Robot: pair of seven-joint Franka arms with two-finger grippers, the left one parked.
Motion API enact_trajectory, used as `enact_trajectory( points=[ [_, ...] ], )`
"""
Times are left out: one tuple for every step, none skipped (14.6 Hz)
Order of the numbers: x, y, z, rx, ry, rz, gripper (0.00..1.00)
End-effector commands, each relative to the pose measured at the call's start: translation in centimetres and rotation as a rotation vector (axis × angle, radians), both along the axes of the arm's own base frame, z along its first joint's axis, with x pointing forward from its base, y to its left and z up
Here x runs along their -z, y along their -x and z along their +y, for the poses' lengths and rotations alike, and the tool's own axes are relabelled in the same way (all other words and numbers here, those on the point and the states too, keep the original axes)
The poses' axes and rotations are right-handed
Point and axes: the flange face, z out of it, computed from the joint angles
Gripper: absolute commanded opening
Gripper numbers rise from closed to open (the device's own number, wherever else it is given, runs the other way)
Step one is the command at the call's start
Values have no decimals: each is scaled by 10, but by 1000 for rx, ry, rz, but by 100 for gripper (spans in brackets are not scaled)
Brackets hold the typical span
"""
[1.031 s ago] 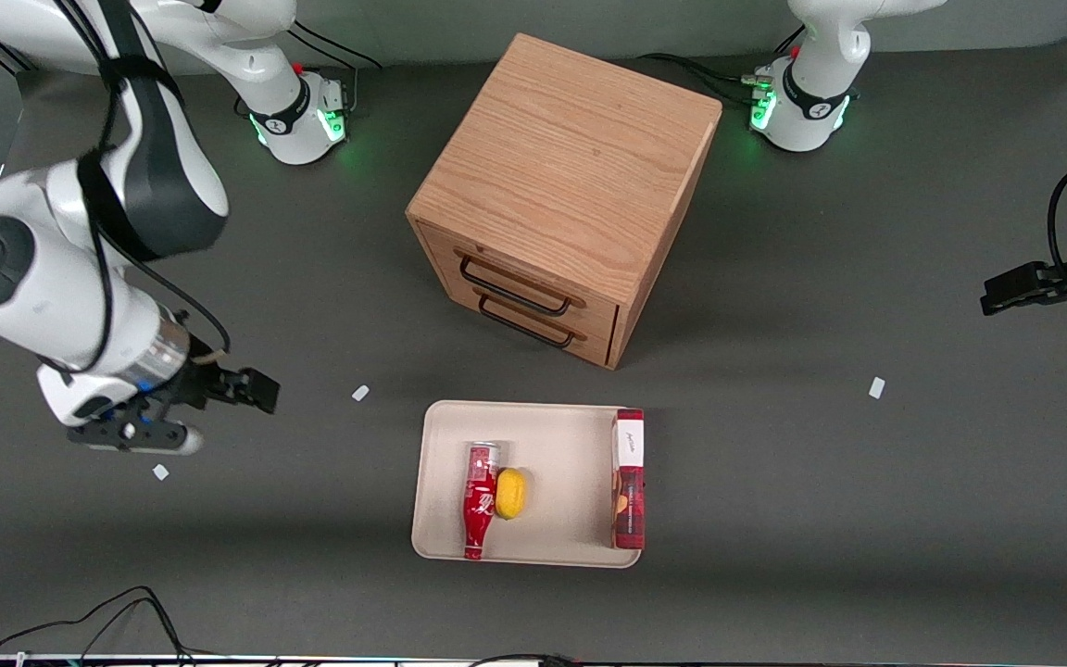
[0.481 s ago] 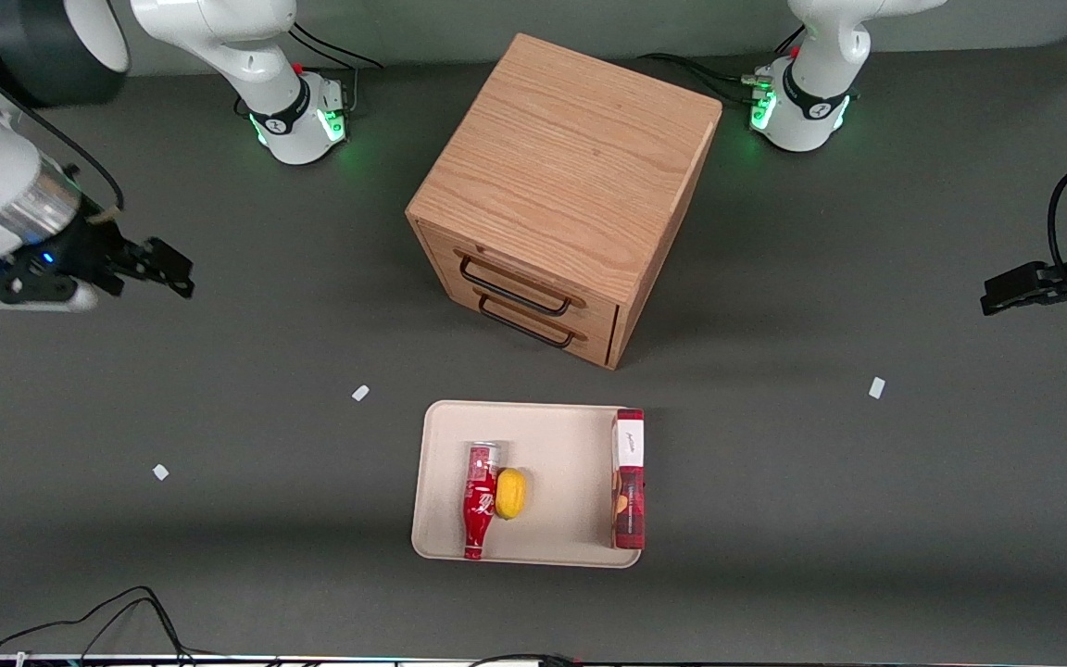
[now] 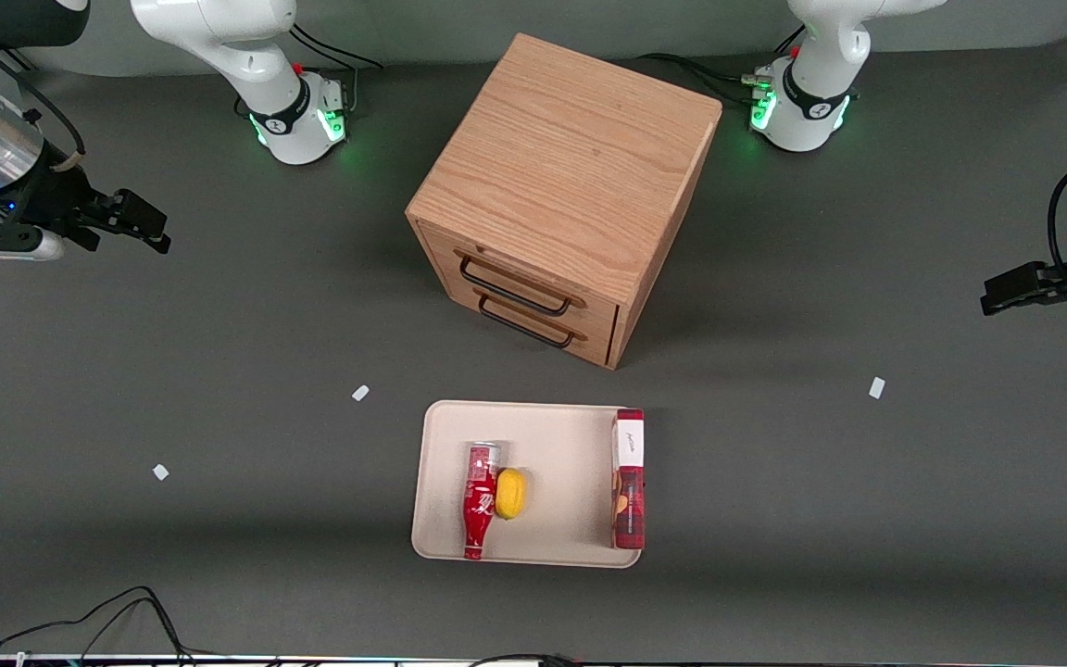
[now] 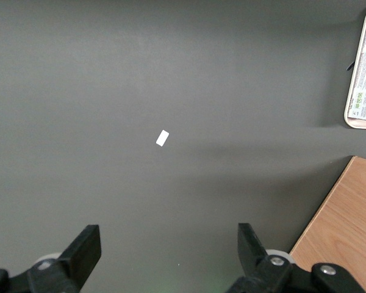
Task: Place coke bottle on tray
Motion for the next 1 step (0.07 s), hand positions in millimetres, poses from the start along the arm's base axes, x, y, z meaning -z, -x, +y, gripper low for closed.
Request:
enact_trajectory(
  points=[
    [-5,-7,2,0,-25,6,100]
  ],
)
